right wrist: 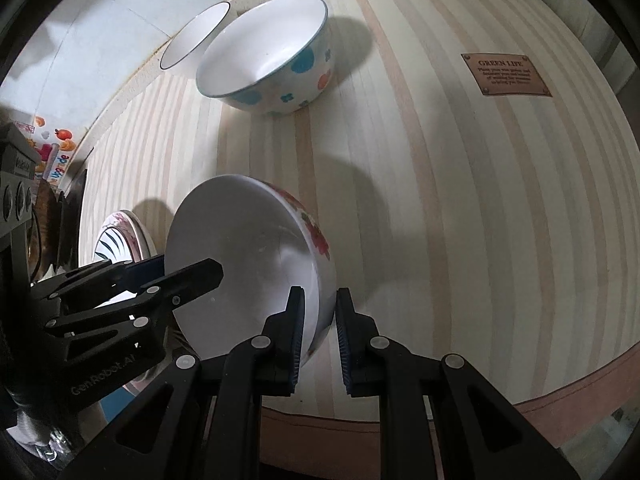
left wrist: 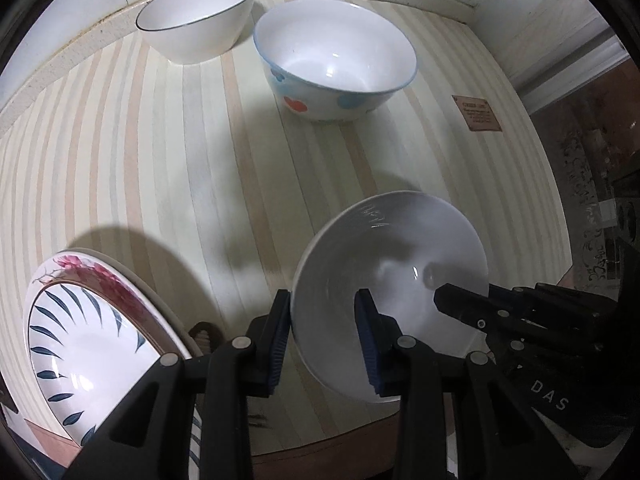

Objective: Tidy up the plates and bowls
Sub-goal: 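Carry the white bowl with both grippers toward the polka-dot bowl, then nest the white bowl into the polka-dot bowl and grip both rims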

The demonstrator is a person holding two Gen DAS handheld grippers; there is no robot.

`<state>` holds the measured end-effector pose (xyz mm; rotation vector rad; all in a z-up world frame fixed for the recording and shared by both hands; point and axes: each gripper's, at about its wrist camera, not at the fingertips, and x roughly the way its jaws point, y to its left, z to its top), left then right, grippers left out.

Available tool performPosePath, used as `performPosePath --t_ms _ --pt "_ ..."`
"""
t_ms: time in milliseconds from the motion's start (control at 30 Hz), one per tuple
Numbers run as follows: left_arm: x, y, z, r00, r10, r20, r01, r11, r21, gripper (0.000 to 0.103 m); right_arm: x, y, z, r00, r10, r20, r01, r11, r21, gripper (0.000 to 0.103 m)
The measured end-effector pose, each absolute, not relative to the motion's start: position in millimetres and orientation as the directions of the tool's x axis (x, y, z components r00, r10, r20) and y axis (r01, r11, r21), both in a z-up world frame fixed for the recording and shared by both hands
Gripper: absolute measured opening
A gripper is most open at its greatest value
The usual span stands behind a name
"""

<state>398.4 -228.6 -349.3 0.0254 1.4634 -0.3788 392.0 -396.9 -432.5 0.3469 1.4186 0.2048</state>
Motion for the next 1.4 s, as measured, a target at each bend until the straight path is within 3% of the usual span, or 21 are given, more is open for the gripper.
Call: performPosePath --t_ms 467,667,733,800,867,1100,1167,1233,1267,1300,1400 --pt "394.1 -243.9 -356.1 0.052 -0.194 -0.98 0.315 0.934 -0.168 0.03 392.3 -403.4 -441.2 0.098 0.354 -0.93 0.066 0.93 0.361 0.018" --pt "406.0 -220.5 -305.7 0.154 -0.251 -0.956 0.277 0.939 -0.202 0.03 397.7 -434.7 -412.3 0.119 0.425 -0.897 0.111 0.893 0.437 0.018" --pt "420.9 -213.2 -288.4 0.196 -0.26 -0.945 0.259 0.944 -0.206 0.035 408.0 -446.6 -393.2 0.16 0.432 -0.888 0.115 0.885 0.451 0.023" --pt "445.6 -209.3 -280.5 0.22 -0.273 -0.937 0.232 0.947 -0.221 0.046 425.5 -454.2 -379.6 0.199 0.442 -0.875 0.115 0.876 0.469 0.049" --pt "468.9 -206.5 -282.2 0.233 -0.262 -0.936 0.208 0.954 -0.216 0.047 449.8 -459.1 -372.4 0.229 0.444 -0.866 0.108 0.873 0.476 0.057" --pt "544.9 -216.6 -322.3 0.152 -0.293 -0.944 0.17 0.949 -0.267 0.047 541.5 -441.9 -398.2 0.21 0.433 -0.877 0.102 0.882 0.46 0.057" --pt "557.4 -222.2 -335.4 0.12 -0.289 -0.95 0.174 0.948 -0.267 0.046 561.0 -431.8 -411.6 0.189 0.414 -0.891 0.093 0.895 0.436 0.055" --pt "564.1 -224.8 -346.1 0.098 -0.314 -0.944 0.174 0.94 -0.295 0.035 572.6 -423.7 -424.6 0.17 0.39 -0.905 0.089 0.909 0.408 0.043" --pt "567.0 -227.5 -353.3 0.072 -0.318 -0.945 0.172 0.937 -0.303 0.027 575.8 -418.7 -431.2 0.16 0.386 -0.908 0.089 0.911 0.403 0.028" --pt "568.3 -228.7 -356.6 0.064 -0.316 -0.947 0.17 0.938 -0.302 0.026 578.6 -417.3 -436.0 0.154 0.381 -0.912 0.092 0.913 0.397 0.019" --pt "568.1 -230.6 -358.1 0.072 -0.314 -0.947 0.178 0.938 -0.297 0.026 579.2 -413.3 -443.0 0.177 0.348 -0.921 0.098 0.925 0.368 0.014"
